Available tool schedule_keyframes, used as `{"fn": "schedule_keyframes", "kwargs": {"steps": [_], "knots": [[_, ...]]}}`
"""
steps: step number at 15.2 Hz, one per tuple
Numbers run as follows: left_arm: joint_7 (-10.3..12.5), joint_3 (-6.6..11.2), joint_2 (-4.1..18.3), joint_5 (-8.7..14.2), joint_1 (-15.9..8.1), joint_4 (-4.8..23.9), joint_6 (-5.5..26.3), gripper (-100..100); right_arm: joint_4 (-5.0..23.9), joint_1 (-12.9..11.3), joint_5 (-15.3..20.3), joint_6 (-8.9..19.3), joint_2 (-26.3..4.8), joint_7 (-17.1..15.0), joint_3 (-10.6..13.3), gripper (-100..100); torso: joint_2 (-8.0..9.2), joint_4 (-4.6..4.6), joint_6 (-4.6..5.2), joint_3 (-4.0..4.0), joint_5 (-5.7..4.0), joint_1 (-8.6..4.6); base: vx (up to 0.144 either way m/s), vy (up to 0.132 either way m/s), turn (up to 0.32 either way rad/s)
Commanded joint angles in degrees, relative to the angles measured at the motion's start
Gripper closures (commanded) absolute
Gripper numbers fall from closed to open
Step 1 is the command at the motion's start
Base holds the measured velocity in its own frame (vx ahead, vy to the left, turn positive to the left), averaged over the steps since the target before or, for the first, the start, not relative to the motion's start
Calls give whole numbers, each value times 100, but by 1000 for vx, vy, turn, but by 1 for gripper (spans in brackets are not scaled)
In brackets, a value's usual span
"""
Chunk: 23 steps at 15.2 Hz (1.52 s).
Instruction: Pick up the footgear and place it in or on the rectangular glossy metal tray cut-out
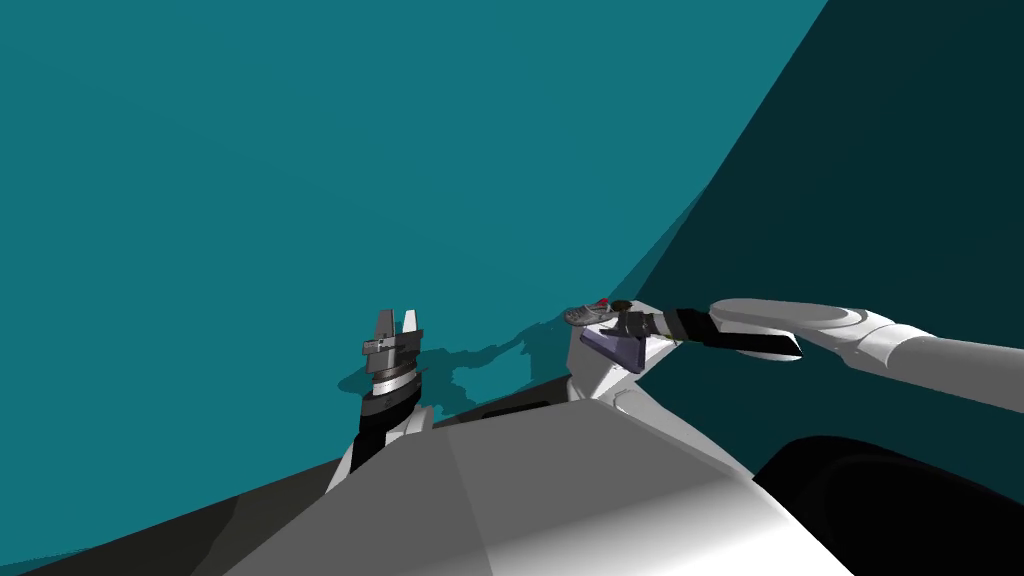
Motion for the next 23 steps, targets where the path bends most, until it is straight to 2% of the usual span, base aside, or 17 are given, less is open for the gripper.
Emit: {"fn": "schedule_keyframes", "kwargs": {"steps": [1,3,4,6,7,9,10,12,13,14,15,16,18,19,22,23], "knots": [[0,0,0,0,0,0,0,0,168,112,127,-75,-286,-16,-106,-100,0,0,0,0,0,0,19,11,-2],[0,0,0,0,0,0,0,0,168,112,127,-75,-543,-16,-106,-100,-1,0,0,0,0,1,18,9,-5],[0,0,0,0,0,0,0,0,311,207,235,-139,-682,-29,-195,-100,0,0,0,0,0,0,17,4,-3],[0,0,0,0,0,0,0,0,311,207,235,-139,-924,-29,-195,-100,-1,0,0,0,0,-1,16,7,-4],[0,0,0,0,0,0,0,0,450,299,339,-202,-1072,-42,-281,-100,0,0,0,0,0,0,19,6,-4],[0,0,0,0,0,0,0,0,450,299,339,-202,-1293,-42,-281,-100,-1,0,0,-1,0,0,17,7,-5],[0,0,0,0,0,0,0,0,584,388,439,-262,-1433,-54,-364,-100,0,0,0,0,0,0,14,10,-3],[0,0,0,0,0,0,0,0,584,388,439,-262,-1648,-54,-364,-100,0,0,0,0,0,1,14,9,-5],[0,0,0,0,0,0,0,0,712,474,535,-319,-1813,-66,-442,-100,0,0,0,0,0,1,14,5,-4],[0,0,0,0,0,0,0,0,712,474,535,-319,-1938,-66,-442,-100,0,0,0,0,0,0,15,5,-6],[0,0,0,0,0,0,0,0,712,474,535,-319,-1986,-66,-442,-100,0,0,0,0,0,0,12,4,-1],[0,0,0,0,0,0,0,0,833,556,626,-374,-2161,-78,-517,-100,1,0,0,1,-1,0,15,6,-5],[0,0,0,0,0,0,0,0,833,556,626,-374,-2306,-78,-517,-100,0,0,0,0,0,0,14,7,-4],[0,0,0,0,0,0,0,0,947,634,712,-426,-2511,-88,-587,-100,1,0,0,0,-1,0,13,7,-6],[0,0,0,0,0,0,0,0,1054,707,793,-475,-2870,-98,-651,-100,0,0,0,0,0,1,16,8,-6],[0,0,0,0,0,0,0,0,1054,707,793,-475,-2889,-98,-651,-100,-1,0,0,-1,0,2,12,5,1]]}}
